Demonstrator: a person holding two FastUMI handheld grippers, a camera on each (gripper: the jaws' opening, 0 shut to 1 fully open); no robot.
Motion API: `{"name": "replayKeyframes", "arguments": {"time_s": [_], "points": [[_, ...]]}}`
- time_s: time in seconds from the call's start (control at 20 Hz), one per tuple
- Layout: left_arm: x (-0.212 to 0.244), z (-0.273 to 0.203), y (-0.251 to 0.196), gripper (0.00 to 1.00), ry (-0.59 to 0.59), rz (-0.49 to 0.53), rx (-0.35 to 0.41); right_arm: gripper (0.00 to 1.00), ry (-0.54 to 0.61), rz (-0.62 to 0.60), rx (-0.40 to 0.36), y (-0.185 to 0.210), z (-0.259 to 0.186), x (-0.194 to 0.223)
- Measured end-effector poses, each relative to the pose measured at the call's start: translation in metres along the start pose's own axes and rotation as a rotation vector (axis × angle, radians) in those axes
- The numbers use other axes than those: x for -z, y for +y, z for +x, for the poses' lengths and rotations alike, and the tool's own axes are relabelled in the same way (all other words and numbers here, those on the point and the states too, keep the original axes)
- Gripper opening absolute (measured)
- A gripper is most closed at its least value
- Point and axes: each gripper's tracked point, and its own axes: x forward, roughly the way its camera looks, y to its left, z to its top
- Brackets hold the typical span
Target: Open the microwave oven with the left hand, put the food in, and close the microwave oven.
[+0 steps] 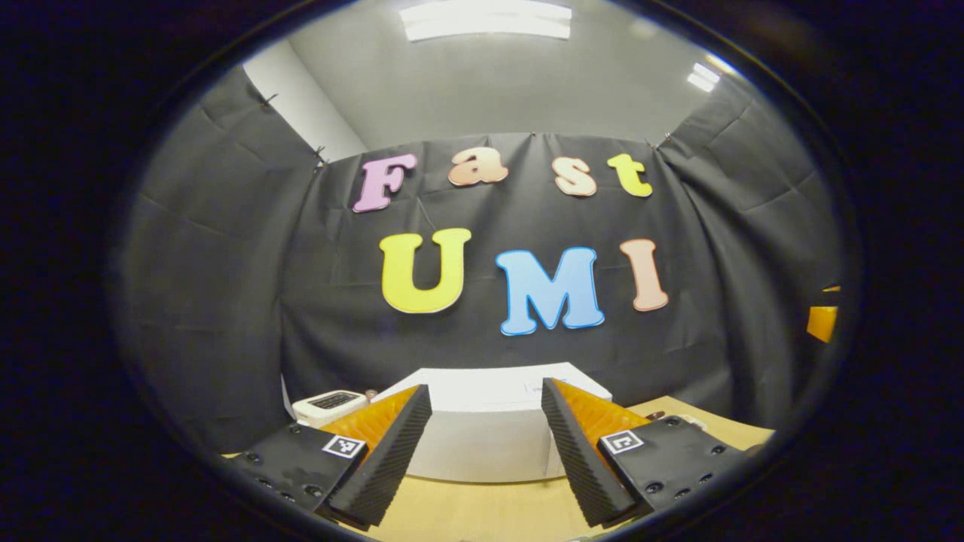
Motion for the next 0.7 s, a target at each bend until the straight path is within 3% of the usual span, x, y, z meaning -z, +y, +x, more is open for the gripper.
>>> {"name": "replayKeyframes", "arguments": {"time_s": [0.4,0.7], "points": [[0.061,0.083,-0.053,0.98,0.026,0.02,0.167,0.95,0.024,-0.017,0.154,-0.007,0.009,0.001],[0.125,0.131,-0.08,0.95,0.121,0.001,0.205,0.95,0.068,-0.071,0.232,-0.013,0.004,0.007]]}}
